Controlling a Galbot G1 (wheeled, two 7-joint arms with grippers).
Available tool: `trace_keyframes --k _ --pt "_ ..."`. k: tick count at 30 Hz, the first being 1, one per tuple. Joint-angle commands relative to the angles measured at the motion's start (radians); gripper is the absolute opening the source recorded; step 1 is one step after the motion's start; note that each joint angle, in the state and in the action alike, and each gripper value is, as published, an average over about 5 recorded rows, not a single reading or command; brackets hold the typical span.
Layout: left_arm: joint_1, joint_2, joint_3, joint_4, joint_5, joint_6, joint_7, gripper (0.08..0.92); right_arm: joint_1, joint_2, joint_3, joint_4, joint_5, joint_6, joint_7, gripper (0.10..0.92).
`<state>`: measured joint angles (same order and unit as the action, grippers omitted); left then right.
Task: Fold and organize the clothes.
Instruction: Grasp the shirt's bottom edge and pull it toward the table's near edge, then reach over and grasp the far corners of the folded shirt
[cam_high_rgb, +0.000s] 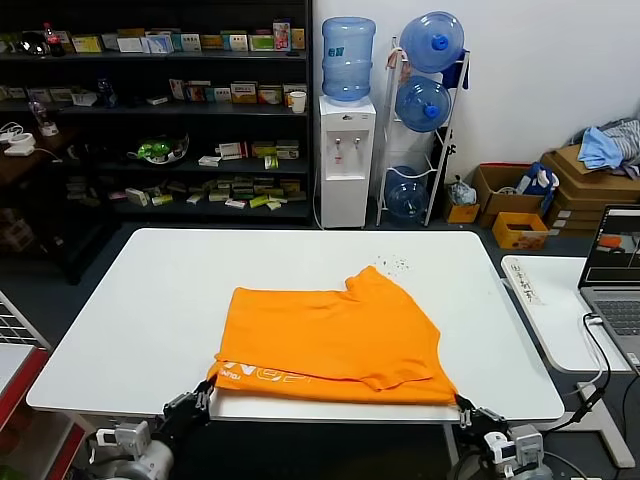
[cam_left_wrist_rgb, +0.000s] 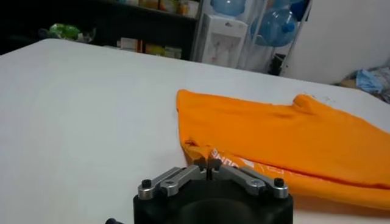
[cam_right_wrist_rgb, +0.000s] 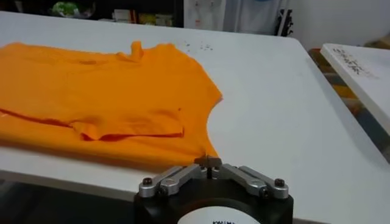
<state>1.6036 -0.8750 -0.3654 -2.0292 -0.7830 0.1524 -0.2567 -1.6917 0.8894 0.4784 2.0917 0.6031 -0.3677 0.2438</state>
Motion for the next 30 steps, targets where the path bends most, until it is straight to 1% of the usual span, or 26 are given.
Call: trace_keyframes --k 1,6,8,10,12,15,17,19,21,23,27,30 --pt "0.071 0.028 -0.033 -0.078 0.001 0.008 -0.035 0.204 -0.012 -0.018 0.021 0.052 -0.008 0.001 -0.004 0.255" --pt "-0.058 0.073 -0.065 -0.053 -0.015 0.011 -0.012 0.351 0.212 -0.053 0.000 0.040 0.025 0.034 -0.006 0.402" --pt "-0.145 0.093 -0.062 -0.018 -0.016 0.002 0.022 0.412 0.354 -0.062 -0.032 0.003 0.051 0.038 -0.003 0.454" --pt "-0.254 0.094 -0.036 0.044 -0.018 -0.016 0.064 0.464 0.513 -0.052 -0.092 -0.071 0.073 0.039 0.004 0.514" --pt "-0.377 0.071 0.013 0.138 -0.031 -0.036 0.103 0.525 0.688 -0.019 -0.180 -0.182 0.098 0.035 0.014 0.575" --pt "-0.584 0.004 0.116 0.318 -0.066 -0.044 0.123 0.611 0.932 0.071 -0.331 -0.381 0.126 0.015 0.032 0.662" --pt "-0.711 -0.039 0.185 0.435 -0.085 -0.042 0.132 0.672 1.055 0.138 -0.403 -0.510 0.134 -0.008 0.038 0.714" --pt "-0.806 -0.073 0.244 0.544 -0.097 -0.038 0.146 0.724 1.136 0.196 -0.452 -0.633 0.143 -0.034 0.036 0.769" --pt "-0.864 -0.097 0.284 0.624 -0.105 -0.030 0.159 0.777 1.185 0.240 -0.482 -0.730 0.148 -0.057 0.024 0.804" --pt "-0.901 -0.113 0.313 0.690 -0.111 -0.019 0.169 0.808 1.211 0.274 -0.497 -0.797 0.146 -0.071 0.009 0.817" --pt "-0.936 -0.134 0.343 0.787 -0.109 -0.008 0.187 0.822 1.228 0.331 -0.505 -0.898 0.127 -0.084 -0.027 0.822" --pt "-0.942 -0.144 0.349 0.820 -0.101 -0.009 0.195 0.822 1.223 0.360 -0.504 -0.947 0.096 -0.085 -0.048 0.823"
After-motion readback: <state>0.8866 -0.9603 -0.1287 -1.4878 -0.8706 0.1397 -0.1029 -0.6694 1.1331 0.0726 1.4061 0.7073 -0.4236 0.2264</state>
